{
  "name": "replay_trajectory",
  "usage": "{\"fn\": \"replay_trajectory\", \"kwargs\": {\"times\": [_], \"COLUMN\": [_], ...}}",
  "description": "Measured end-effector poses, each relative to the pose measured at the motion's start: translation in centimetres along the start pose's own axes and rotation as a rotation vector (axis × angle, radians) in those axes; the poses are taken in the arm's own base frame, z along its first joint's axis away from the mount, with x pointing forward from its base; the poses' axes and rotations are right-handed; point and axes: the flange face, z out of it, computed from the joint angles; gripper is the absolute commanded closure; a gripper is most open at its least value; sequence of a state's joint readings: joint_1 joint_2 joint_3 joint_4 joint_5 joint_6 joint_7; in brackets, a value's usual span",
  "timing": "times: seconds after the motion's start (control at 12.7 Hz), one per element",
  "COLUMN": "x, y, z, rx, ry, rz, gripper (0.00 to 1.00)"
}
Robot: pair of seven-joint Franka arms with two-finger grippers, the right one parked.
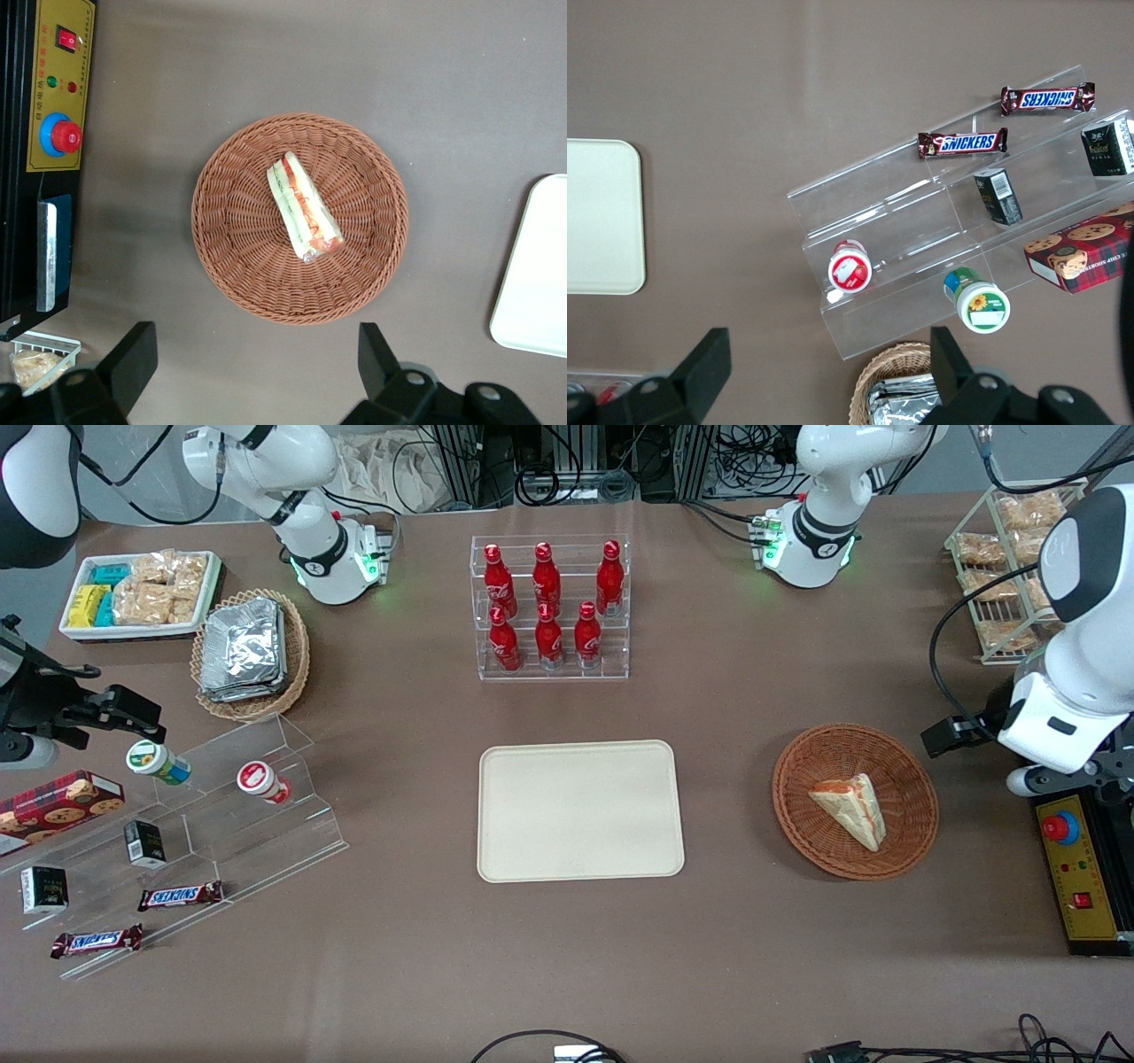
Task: Place sandwich from basket to tray
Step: 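Move the left gripper over the wrapped sandwich in the wicker basket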
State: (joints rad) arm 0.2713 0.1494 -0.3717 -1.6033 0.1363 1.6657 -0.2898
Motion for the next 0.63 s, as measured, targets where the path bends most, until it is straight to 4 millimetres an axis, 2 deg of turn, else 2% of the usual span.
{"fn": "replay_trajectory", "kwargs": {"times": [0.39,0.63], "x": [0.8,1.8], "y": [-0.1,-0.3], "z": [1.0,3.6], "rx": [-0.006,-0.009], "ry": [-0.016,-0.063], "rz": [-0.002,-0.053], "gripper": [0.00,0.00]}}
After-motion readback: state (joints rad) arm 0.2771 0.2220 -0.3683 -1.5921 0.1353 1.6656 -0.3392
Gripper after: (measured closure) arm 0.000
